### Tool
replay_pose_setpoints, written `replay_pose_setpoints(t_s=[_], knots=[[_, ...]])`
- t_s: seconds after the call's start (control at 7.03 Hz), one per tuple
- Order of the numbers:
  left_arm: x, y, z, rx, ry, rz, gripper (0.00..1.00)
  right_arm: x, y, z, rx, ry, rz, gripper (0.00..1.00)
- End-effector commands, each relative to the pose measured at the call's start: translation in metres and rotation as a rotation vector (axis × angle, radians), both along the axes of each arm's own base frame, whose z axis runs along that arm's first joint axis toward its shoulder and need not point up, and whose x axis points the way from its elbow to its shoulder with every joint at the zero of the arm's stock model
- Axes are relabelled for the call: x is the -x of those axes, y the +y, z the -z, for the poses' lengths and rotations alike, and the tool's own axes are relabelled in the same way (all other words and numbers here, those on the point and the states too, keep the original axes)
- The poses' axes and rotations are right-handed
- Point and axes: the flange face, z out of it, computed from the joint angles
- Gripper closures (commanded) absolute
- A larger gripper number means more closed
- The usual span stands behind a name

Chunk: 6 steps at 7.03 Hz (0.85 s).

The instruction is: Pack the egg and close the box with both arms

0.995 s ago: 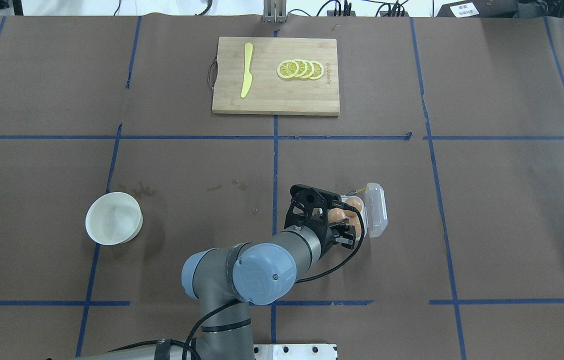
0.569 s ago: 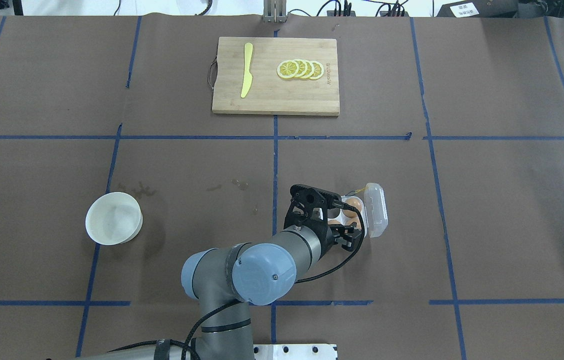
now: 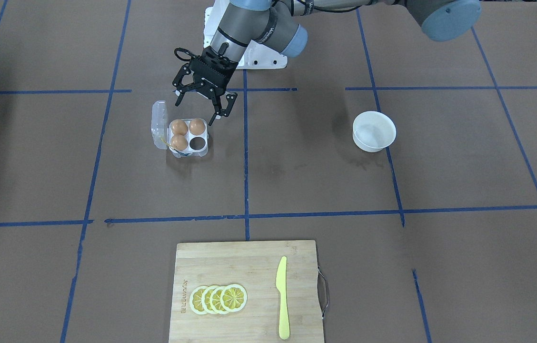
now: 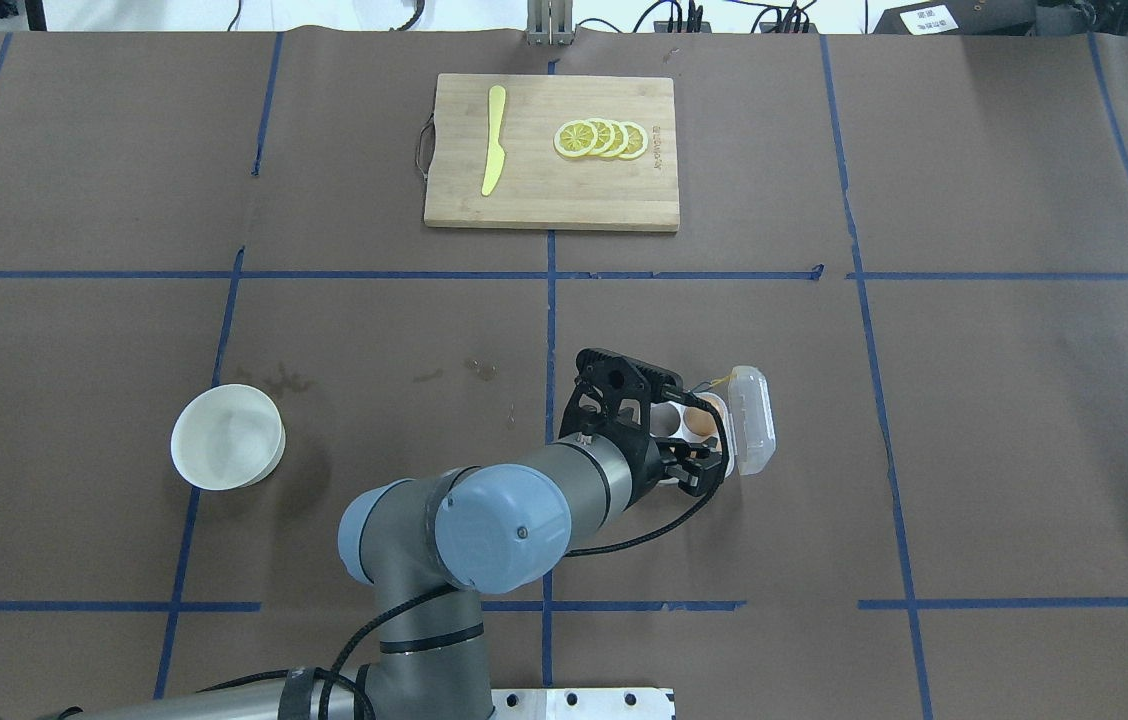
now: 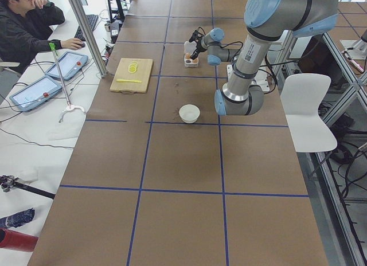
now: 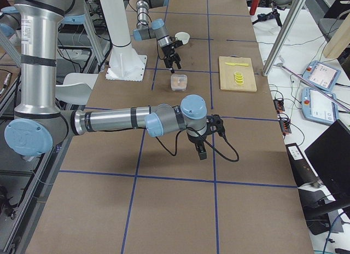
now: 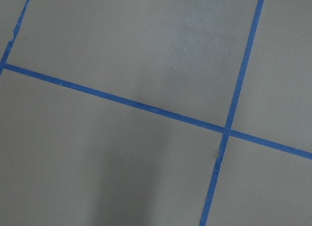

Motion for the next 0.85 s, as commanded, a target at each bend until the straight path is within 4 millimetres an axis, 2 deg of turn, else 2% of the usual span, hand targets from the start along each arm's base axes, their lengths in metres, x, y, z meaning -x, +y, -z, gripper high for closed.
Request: replay_pose_setpoints(t_s=[0.0,0.28,0.43,0.57,0.71], knots=[[0.049,-0.034,0.0,0.065,-0.107,-0.08,0.0,0.0,0.0,0.0,0.002,-0.001,-0.002,0.0],[0.11,-0.07,-0.009,0.146,-0.271,-0.121,0.0,0.0,-0.001,0.004,0.02,-0.009,-0.025,0.0],[0.149,-0.108,-0.034,0.146,-0.348,-0.12,0.0,0.0,-0.002,0.006,0.018,-0.01,-0.028,0.0],[0.192,-0.148,-0.077,0.135,-0.422,-0.135,0.0,0.002,-0.005,0.014,0.042,-0.025,-0.062,0.0],[0.249,-0.187,-0.106,0.057,-0.487,-0.142,0.0,0.013,-0.004,0.033,0.053,-0.044,-0.08,0.0]])
